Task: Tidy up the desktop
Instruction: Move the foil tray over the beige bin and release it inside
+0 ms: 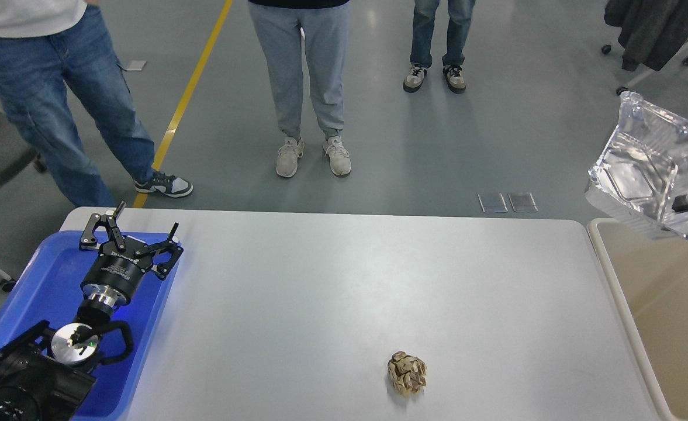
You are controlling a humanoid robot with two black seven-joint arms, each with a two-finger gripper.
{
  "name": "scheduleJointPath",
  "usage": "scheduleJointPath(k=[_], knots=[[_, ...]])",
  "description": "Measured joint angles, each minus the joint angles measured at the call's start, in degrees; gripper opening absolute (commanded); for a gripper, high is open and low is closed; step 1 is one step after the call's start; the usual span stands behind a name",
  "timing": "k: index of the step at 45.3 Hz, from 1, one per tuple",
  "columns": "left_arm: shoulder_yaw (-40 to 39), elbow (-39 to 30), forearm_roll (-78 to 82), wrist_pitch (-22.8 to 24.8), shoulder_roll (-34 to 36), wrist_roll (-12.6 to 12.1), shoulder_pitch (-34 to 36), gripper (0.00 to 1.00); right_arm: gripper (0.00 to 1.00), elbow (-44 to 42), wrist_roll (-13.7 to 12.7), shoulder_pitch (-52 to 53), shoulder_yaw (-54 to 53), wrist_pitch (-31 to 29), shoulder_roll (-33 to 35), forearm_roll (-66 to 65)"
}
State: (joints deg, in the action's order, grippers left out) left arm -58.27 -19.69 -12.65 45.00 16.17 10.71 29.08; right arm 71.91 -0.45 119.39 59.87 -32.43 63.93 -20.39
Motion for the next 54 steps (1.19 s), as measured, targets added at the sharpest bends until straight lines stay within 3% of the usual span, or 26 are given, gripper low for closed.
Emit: scheduleJointPath(k=[17,27,36,42,54], knots=[[-0.03,0.0,0.0,0.0,0.0,0.01,0.01,1.0,0.0,-6.34,0.01,-16.5,-15.27,3.43,8.2,1.86],[-0.03,0.01,0.0,0.0,0.0,0.01,0.01,1.0,0.0,-10.4,0.08,-25.22,-18.41,11.57,7.56,7.75],[-0.03,0.01,-0.06,0.0,0.01,0.06,0.01,1.0,0.0,-15.29,0.14,-38.08,-23.12,23.36,2.69,15.17],[-0.07,0.0,-0.07,0.0,0.0,0.08,0.01,1.0,0.0,-24.04,0.17,-50.16,-30.34,28.46,-3.84,20.87],[-0.09,0.0,-0.08,0.0,0.0,0.09,0.01,1.0,0.0,-41.58,0.37,-66.24,-45.54,31.34,-16.41,24.81]])
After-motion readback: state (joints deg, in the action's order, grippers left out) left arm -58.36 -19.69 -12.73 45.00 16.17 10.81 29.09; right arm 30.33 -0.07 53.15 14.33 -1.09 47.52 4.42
